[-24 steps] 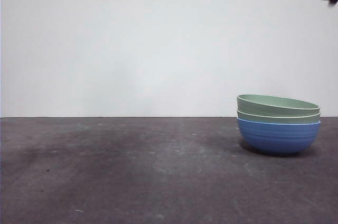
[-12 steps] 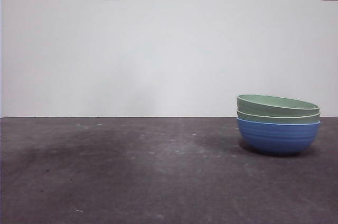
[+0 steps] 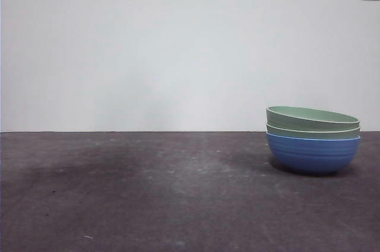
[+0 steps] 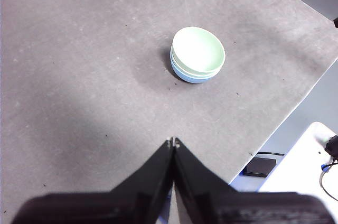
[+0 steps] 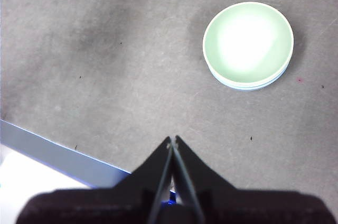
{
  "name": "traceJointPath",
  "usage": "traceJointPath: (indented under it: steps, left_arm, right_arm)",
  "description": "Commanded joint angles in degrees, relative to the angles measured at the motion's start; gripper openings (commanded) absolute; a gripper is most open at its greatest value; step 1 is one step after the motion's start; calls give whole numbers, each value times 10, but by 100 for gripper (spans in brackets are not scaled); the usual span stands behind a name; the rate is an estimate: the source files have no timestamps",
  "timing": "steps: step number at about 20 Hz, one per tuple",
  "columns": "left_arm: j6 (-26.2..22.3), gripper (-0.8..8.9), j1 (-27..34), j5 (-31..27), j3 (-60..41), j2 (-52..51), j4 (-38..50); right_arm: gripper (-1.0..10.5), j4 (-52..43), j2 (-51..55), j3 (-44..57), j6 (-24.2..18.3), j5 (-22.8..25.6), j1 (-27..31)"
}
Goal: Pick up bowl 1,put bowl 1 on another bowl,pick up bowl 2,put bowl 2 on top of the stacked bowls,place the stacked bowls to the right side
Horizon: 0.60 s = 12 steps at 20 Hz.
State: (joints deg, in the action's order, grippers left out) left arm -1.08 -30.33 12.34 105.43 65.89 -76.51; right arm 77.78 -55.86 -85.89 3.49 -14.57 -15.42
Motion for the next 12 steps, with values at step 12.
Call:
traceJointPath:
  steps: [12]
  left_arm:
    - [-71,-4,99,0,-15,-80,94]
  right_arm:
    - [2,11,0,4,5,-1,-1]
